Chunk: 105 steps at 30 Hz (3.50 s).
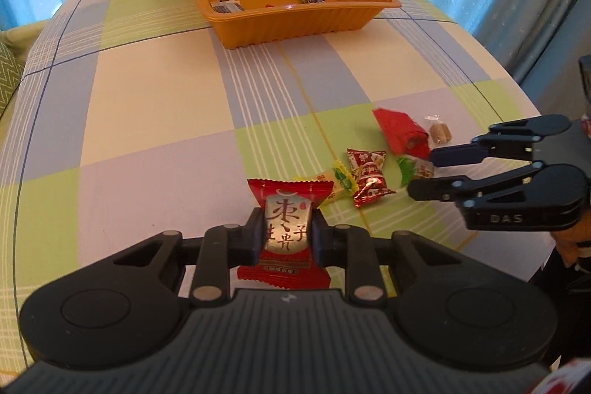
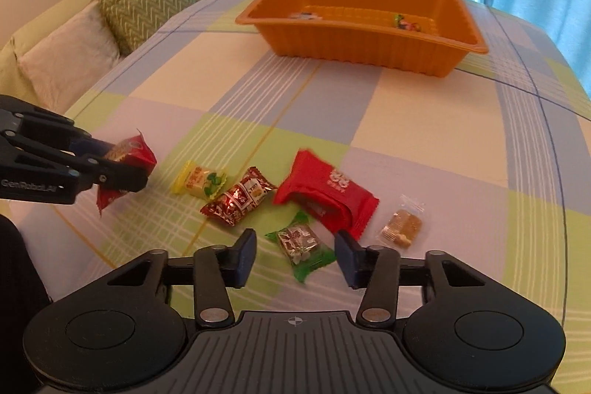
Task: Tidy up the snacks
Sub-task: 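Grasp the red candy packet with the left tool while the right tool grasps the green-wrapped candy, then carry both candies into the orange tray and open both tools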
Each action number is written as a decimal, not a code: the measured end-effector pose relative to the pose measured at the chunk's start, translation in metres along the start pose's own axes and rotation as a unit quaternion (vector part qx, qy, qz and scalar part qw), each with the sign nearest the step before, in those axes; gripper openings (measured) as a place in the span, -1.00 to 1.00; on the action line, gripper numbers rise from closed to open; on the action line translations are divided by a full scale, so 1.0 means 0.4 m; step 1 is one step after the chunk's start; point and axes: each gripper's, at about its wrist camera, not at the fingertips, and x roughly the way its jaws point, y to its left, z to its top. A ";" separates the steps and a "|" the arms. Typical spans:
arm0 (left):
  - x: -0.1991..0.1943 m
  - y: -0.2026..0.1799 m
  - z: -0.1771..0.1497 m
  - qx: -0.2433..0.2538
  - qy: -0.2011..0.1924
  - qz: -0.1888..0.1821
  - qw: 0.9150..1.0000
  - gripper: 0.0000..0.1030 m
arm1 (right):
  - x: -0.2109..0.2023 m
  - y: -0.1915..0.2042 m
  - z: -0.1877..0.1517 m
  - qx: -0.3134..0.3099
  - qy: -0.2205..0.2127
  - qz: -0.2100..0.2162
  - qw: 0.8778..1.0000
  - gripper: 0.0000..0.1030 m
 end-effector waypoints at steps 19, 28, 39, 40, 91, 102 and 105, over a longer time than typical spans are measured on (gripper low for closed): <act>-0.034 -0.060 -0.033 -0.018 -0.014 -0.009 1.000 -0.56 | -0.059 0.060 -0.040 -0.002 -0.022 -0.015 1.000 -0.60; -0.089 -0.094 -0.039 -0.045 -0.044 0.003 0.998 -0.56 | -0.148 0.069 -0.039 0.037 -0.049 -0.027 0.998 -0.60; -0.140 -0.114 -0.030 -0.063 -0.070 0.016 0.995 -0.56 | -0.208 0.069 -0.037 0.062 -0.065 -0.038 0.995 -0.60; -0.143 -0.115 -0.029 -0.063 -0.072 0.016 0.995 -0.56 | -0.211 0.069 -0.036 0.062 -0.066 -0.038 0.995 -0.60; 0.113 0.025 0.519 -0.064 -0.126 0.037 0.989 -0.56 | -0.017 -0.265 0.464 0.122 -0.117 -0.053 0.984 -0.60; 0.177 0.046 0.542 -0.066 -0.123 0.036 0.990 -0.30 | 0.008 -0.288 0.462 0.129 -0.109 -0.054 0.984 -0.60; 0.171 0.055 0.525 -0.074 -0.122 0.040 0.989 -0.30 | 0.011 -0.294 0.460 0.131 -0.107 -0.055 0.984 -0.60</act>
